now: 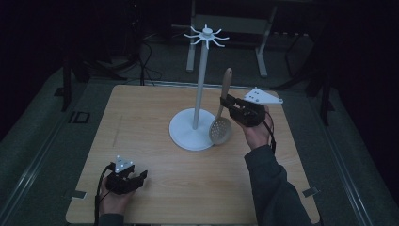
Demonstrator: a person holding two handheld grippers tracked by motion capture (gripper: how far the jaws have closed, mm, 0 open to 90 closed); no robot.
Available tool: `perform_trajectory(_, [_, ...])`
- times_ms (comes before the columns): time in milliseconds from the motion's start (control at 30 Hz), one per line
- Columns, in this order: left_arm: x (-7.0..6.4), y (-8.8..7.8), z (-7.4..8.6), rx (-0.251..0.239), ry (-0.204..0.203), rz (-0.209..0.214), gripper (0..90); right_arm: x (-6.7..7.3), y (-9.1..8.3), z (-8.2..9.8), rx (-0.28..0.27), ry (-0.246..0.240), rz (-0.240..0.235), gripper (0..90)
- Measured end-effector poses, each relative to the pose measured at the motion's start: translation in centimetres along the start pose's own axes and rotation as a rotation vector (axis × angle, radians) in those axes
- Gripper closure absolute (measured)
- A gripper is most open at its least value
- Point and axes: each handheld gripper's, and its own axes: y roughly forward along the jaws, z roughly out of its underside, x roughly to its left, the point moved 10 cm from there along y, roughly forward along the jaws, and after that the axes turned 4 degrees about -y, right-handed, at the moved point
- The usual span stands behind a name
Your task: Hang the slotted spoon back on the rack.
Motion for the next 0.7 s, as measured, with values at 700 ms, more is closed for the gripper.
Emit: perform_trajectory(700, [0.0, 0.0, 0.0, 0.000, -0.001, 0.000, 41.4, 0.0, 0.1, -1.9, -0.005, 0.006, -0.014, 75.1])
